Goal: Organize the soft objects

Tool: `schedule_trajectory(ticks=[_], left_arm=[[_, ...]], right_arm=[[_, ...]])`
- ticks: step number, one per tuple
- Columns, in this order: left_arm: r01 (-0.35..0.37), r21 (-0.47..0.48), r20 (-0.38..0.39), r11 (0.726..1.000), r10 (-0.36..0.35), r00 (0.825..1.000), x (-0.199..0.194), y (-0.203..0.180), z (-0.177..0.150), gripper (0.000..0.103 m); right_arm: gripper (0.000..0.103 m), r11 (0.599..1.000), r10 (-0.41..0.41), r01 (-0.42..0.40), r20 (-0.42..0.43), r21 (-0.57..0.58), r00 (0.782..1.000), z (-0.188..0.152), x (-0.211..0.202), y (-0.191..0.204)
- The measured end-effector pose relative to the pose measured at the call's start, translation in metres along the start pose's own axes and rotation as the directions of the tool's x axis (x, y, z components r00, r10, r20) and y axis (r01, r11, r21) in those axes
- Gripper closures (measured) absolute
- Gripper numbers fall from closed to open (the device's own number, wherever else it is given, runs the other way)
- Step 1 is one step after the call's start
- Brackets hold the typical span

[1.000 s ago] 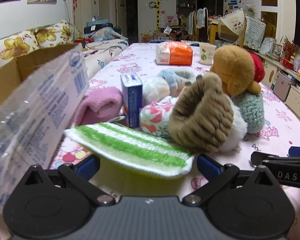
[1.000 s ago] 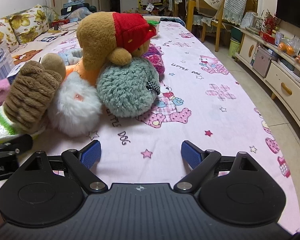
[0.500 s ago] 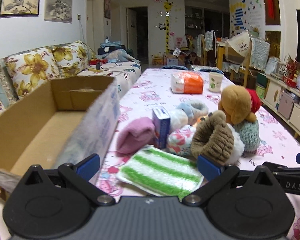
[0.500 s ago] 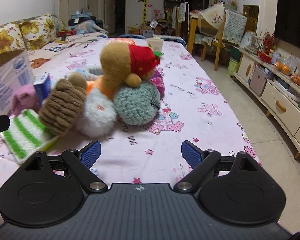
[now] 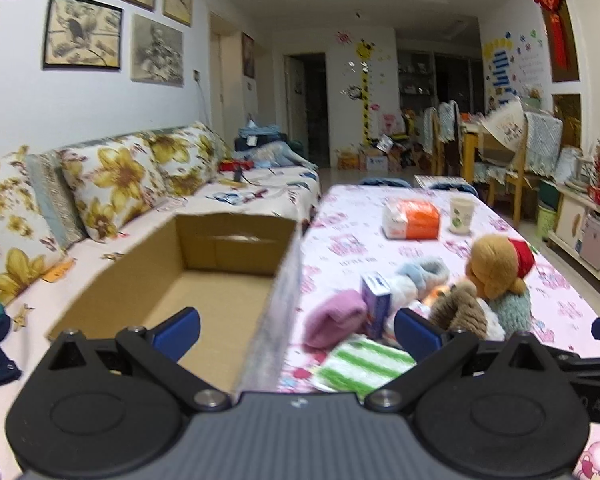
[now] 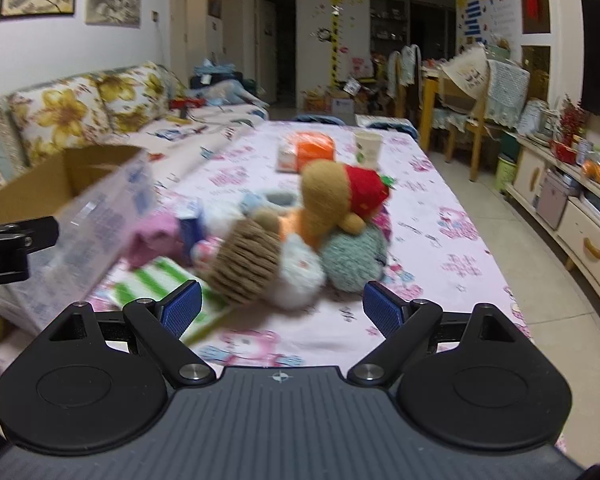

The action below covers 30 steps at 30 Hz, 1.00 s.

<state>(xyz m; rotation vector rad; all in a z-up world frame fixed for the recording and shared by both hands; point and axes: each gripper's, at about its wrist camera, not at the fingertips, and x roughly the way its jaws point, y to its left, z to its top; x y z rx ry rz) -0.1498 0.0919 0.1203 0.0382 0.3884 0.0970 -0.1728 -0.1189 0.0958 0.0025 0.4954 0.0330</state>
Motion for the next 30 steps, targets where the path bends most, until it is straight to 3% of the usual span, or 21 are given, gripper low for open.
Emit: schedule_trajectory(ticks=[10,30], left_arm=[[-0.067,-0.02,0.07,0.998,0.068,0.995,-0.027,0.026,0.009,0.001],[-0.061,-0.032,0.13,0.998,0.065,0.989,-0.055,0.038,0.014,0.001]], right_arm=[[0.0,0.997,0.079,-0.078,0.05,-0.023,0.996,0.008,-0.028,0.022],[0.0,0.988,0.134,-0.119,0.152,-0.101,0.979,0.014,-0.043,0.033]])
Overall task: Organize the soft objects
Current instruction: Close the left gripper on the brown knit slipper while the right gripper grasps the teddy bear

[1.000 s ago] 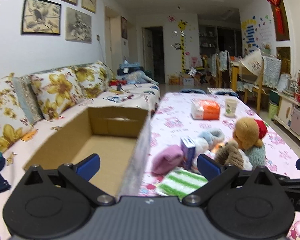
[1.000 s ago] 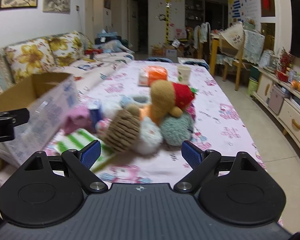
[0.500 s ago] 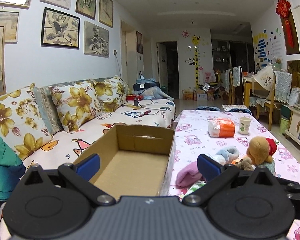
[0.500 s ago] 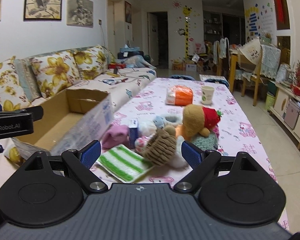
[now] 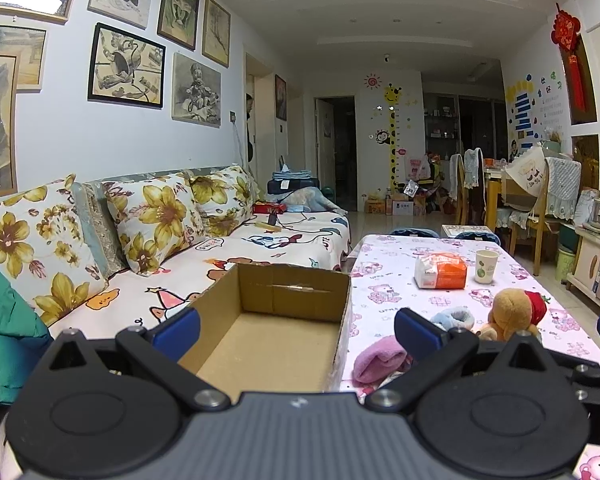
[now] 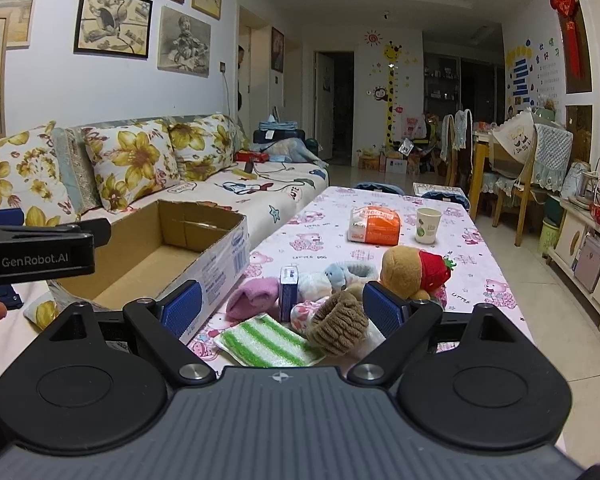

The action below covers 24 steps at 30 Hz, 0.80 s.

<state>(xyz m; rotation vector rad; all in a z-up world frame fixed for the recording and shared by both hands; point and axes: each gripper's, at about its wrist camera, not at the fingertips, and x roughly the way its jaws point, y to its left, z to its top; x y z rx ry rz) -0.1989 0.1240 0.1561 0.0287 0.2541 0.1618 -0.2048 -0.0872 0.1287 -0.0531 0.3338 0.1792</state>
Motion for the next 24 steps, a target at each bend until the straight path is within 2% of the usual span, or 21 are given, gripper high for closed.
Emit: schedule_trajectory(ticks=[9,17,24], left_arm=[[0.033,0.044,0.015,0.998,-0.034,0.999,-0.001,-0.011,-0.005,0.001],[0.076,0.043,-0.028,0.996,-0.075,0.997,0.012,-0.025,-0.016,0.001],[0.139,0.094,-0.046,0.986,-0.135,0.99,0.023,-0.052,-0.03,0.001]], right_arm=[[0.0,0.999,-0.017,0.017,0.014,0.028,1.0,-0.016,0.005,-0.009],[0.0,0.994,-0.042,0.042,0.001,0.103,0.999,-0.028,0.011,-0.03],[0.0,0.98,-0.091,0.096,-0.04,0.176,0.995,-0.04,0.022,-0.056]])
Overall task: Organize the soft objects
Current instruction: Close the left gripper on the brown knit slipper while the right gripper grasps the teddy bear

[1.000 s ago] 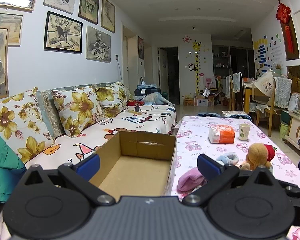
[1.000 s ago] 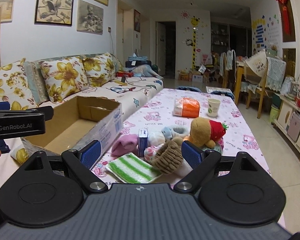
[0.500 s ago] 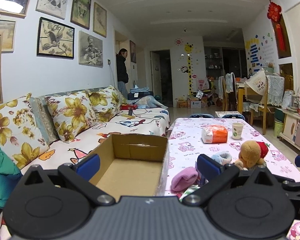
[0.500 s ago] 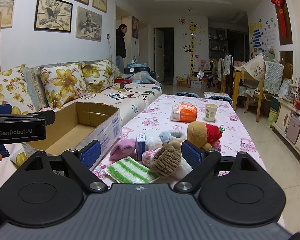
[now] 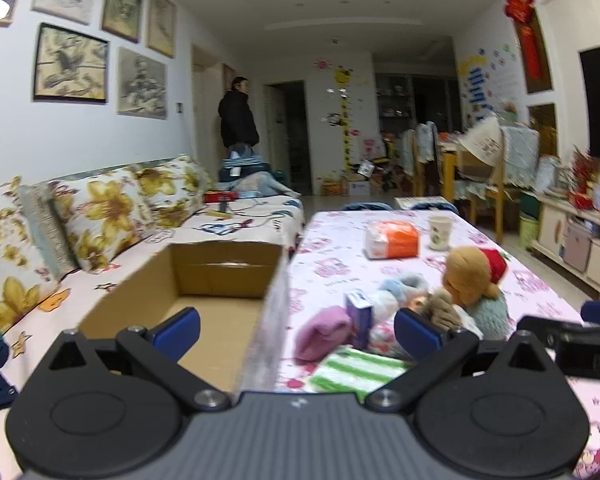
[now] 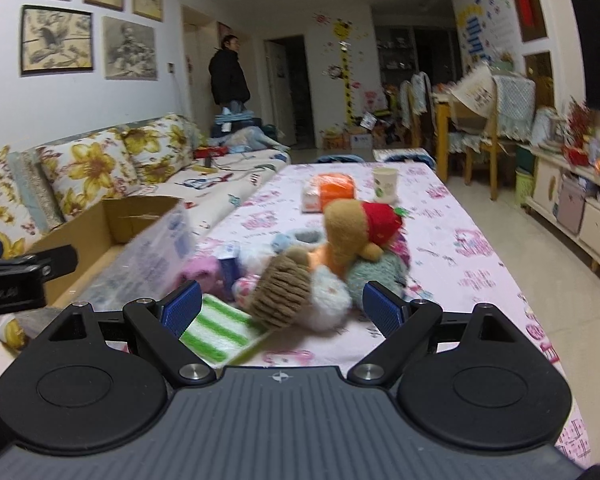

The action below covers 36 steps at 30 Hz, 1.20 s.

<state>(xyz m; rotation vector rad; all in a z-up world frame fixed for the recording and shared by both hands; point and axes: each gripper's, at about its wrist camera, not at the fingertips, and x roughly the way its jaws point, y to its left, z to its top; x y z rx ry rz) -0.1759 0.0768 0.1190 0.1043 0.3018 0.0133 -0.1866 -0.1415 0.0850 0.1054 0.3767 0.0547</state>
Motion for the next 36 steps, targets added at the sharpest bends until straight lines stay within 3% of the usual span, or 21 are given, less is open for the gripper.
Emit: schedule_trajectory(ticks=[12,16,19,25,32,36], left_arm=[[0.17,0.139,-0.046,0.976,-0.165,0.985,0.046,-0.066,-0.028,0.007],[0.206,0.174,-0.069,0.963,-0.197,0.978,0.067,-0.085,-0.036,0.01],[0.226,0.186,-0.09,0.956,-0.212,0.973,0.083,-0.096,-0.038,0.018],[0.241,0.186,-0.092,0.953,-0.228,0.969,0.114,-0.108,-0.038,0.022],[0.274,0.172,-0.114,0.946,-0.257,0.96,0.135,-0.11,-0.034,0.028],[0.292,0.174,-0.144,0.94,-0.269,0.952,0.145,-0.111,-0.032,0.033]], right_arm=[[0.0,0.981,-0.08,0.088,-0.05,0.171,0.996,-0.006,0.036,-0.051],[0.0,0.977,-0.061,0.072,-0.061,0.199,0.996,-0.004,0.054,-0.048],[0.0,0.974,-0.031,0.045,-0.064,0.224,0.997,-0.001,0.068,-0.047],[0.0,0.968,0.009,-0.002,-0.025,0.252,1.0,0.015,0.09,-0.043],[0.0,0.973,0.039,-0.037,-0.005,0.229,0.999,0.021,0.117,-0.038],[0.0,0.989,0.022,-0.02,-0.016,0.147,1.0,0.017,0.123,-0.03]])
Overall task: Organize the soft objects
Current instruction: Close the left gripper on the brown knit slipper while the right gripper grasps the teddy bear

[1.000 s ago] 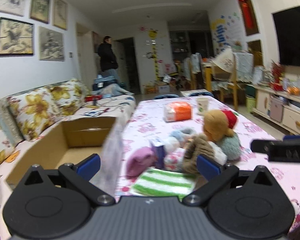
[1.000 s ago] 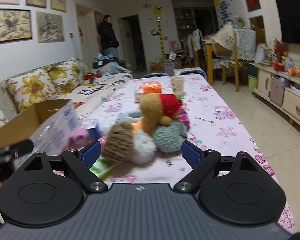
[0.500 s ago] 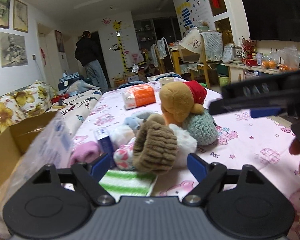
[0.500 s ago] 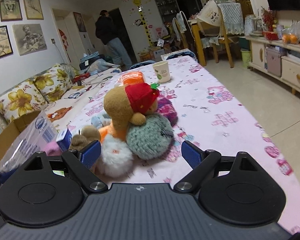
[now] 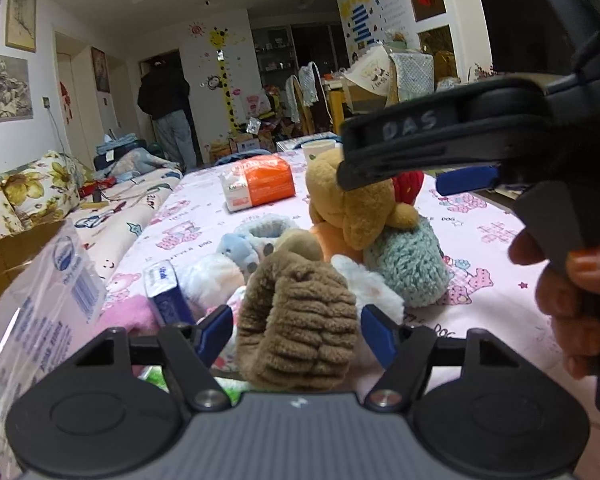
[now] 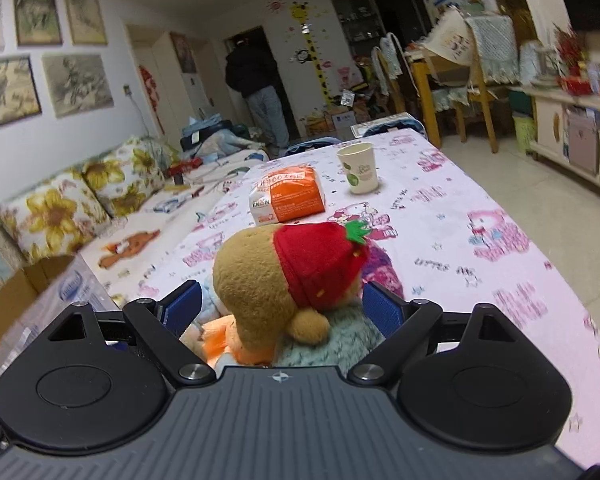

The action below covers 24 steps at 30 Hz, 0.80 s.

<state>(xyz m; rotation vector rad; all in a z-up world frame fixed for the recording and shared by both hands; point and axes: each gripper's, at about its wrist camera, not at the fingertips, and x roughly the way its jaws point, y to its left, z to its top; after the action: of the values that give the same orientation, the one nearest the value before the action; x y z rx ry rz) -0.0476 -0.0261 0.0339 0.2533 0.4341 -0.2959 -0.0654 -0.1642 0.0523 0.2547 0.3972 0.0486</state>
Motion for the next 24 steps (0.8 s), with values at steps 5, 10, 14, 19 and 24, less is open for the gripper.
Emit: schedule_trajectory(ticks=[5,10,14,19,24], left_arm=[[0.029,-0.024,-0.04,0.999,-0.03,0.999,0.01,0.003,0.002,0.045],[0.062,-0.05,-0.054,0.997,-0.065,0.996,0.011,0.008,0.004,0.059],[0.075,-0.067,-0.058,0.995,-0.079,0.995,0.011,0.012,0.002,0.065],[0.09,-0.101,-0.054,0.991,-0.096,0.994,0.01,0.018,0.001,0.072],[0.099,-0.129,-0.045,0.987,-0.106,0.993,0.009,0.024,0.002,0.073]], right_arm=[[0.0,0.999,-0.014,0.012,-0.029,-0.05,0.999,-0.003,0.006,0.008],[0.0,0.999,-0.011,0.009,-0.048,-0.043,0.999,-0.002,0.017,0.013],[0.0,0.999,-0.025,0.024,-0.027,-0.037,0.999,0.005,0.027,0.013],[0.002,0.999,-0.03,0.03,0.005,-0.032,1.0,0.008,0.032,0.01],[0.038,0.998,-0.047,0.047,0.005,-0.048,0.999,0.009,0.033,0.009]])
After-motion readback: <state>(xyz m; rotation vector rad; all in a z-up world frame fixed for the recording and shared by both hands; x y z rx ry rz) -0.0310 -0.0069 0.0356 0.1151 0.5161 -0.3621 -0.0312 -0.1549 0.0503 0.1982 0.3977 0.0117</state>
